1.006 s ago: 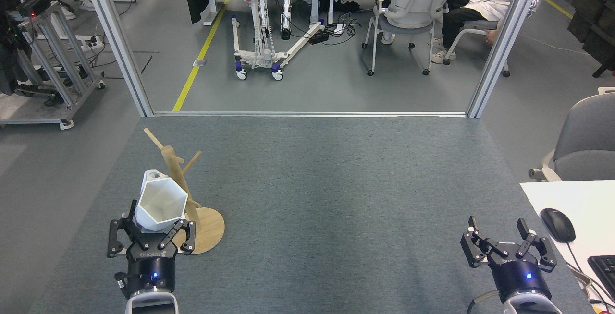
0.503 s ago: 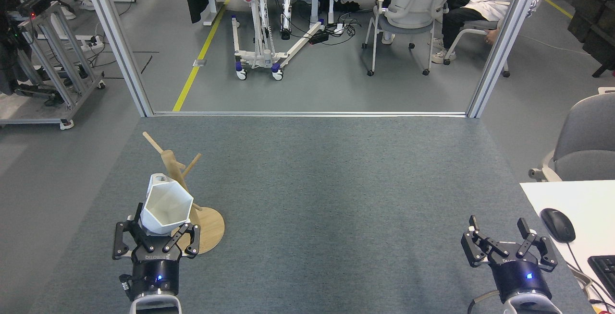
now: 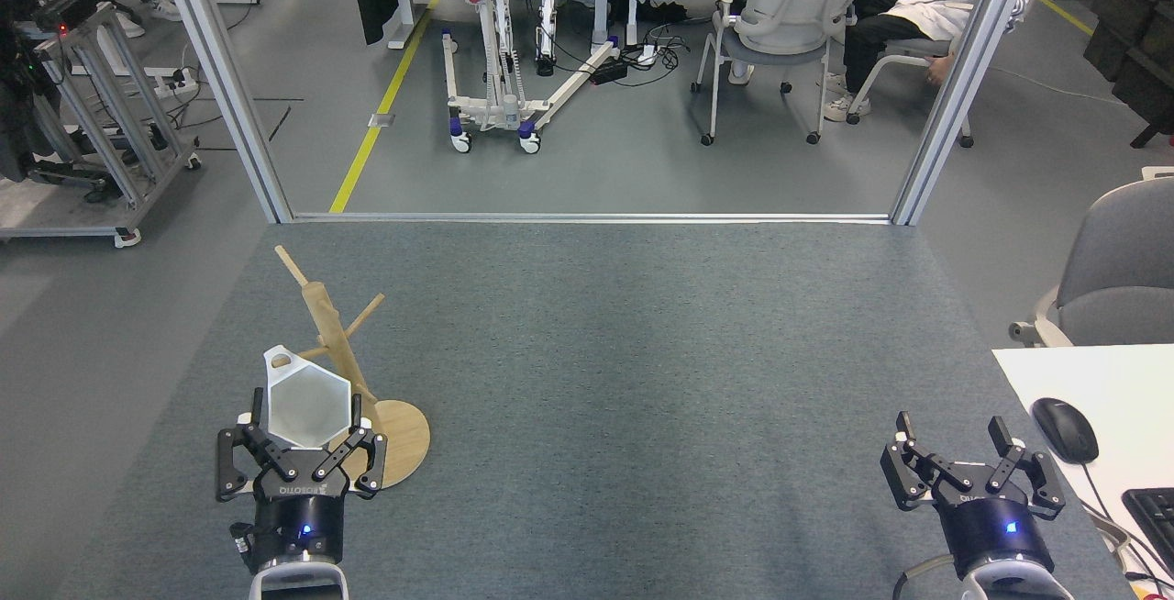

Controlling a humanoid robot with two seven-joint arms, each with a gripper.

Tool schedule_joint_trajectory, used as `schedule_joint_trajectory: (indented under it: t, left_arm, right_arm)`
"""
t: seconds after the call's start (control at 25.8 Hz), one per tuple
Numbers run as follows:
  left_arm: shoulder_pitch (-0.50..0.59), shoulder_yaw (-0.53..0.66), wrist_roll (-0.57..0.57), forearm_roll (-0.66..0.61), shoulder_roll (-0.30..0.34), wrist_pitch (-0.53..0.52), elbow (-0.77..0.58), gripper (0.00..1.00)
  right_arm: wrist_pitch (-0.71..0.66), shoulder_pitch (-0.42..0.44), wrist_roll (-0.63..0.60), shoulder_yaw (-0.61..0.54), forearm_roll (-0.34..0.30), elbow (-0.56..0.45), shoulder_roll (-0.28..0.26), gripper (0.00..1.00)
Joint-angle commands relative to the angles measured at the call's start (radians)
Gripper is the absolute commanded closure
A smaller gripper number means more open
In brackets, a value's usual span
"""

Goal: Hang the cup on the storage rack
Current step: 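Move the cup with the left gripper onto a peg of the wooden rack, then open the left gripper to release the cup on the peg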

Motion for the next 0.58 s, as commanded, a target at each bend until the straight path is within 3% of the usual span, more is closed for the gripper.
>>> schedule_joint_trajectory:
  t: [0.0, 0.54]
  left_arm:
    - [0.0, 0.0, 0.001, 0.0, -0.008, -0.001, 0.001, 0.01]
    - [0.012, 0.0, 0.054, -0.001, -0.017, 0.014, -0.042, 0.01]
  right_arm:
    - [0.002, 0.0, 0.0, 0.0, 0.0, 0.0, 0.001, 0.01]
    - [0.002, 0.0, 0.0, -0.002, 0.0, 0.0, 0.013, 0.01]
